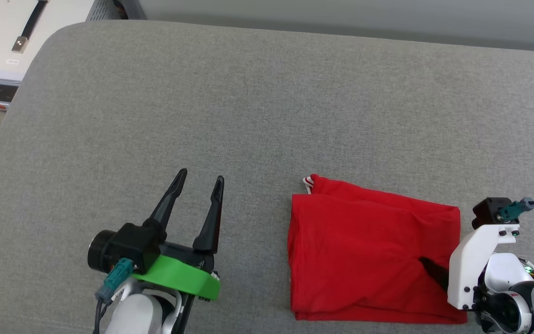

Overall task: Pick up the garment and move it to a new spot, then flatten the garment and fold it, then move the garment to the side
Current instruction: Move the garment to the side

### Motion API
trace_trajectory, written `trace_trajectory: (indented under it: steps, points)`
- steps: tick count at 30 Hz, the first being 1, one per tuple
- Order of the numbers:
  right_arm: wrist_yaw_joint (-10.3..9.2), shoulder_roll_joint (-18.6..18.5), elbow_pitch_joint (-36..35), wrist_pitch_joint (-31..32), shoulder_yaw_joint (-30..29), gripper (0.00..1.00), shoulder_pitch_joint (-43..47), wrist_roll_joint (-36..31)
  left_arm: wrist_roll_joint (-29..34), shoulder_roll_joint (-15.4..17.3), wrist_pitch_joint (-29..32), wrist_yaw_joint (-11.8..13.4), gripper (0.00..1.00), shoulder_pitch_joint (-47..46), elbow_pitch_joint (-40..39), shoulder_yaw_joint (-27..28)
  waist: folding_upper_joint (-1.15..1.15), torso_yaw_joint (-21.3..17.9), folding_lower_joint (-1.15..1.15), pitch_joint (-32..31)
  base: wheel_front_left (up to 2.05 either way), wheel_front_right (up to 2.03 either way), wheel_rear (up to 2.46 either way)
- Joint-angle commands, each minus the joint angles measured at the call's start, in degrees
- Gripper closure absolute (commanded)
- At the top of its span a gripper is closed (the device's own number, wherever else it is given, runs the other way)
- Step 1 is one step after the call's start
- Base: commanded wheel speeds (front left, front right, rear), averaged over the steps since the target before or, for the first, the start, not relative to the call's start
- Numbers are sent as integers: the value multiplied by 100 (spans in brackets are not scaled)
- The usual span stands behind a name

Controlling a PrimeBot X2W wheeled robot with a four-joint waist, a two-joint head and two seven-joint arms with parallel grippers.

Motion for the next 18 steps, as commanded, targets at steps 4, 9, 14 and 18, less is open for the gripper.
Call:
trace_trajectory:
  steps: [4, 9, 14, 18]
  points:
    - [-3, -30, 359, -173, 372, 100, 43, -21, -16, -28, -33, -17, 0, -133, 12, 17, 0, 19, 0, 27, 0, 0, 0]
    - [-3, -258, 380, -504, 549, 100, -78, -20, -153, -77, -33, -17, 0, -88, 16, 99, 0, -133, 0, -137, 0, 0, 0]
    - [-3, -657, 107, -736, 808, 100, -206, -47, -170, -48, -33, -17, 0, -7, 8, 84, 0, -415, 0, -288, 0, 0, 0]
    - [-3, -1241, -261, -896, 1200, 100, -331, -107, -171, -43, -33, -17, 0, 26, -19, -10, 0, -737, 0, -335, 0, 0, 0]
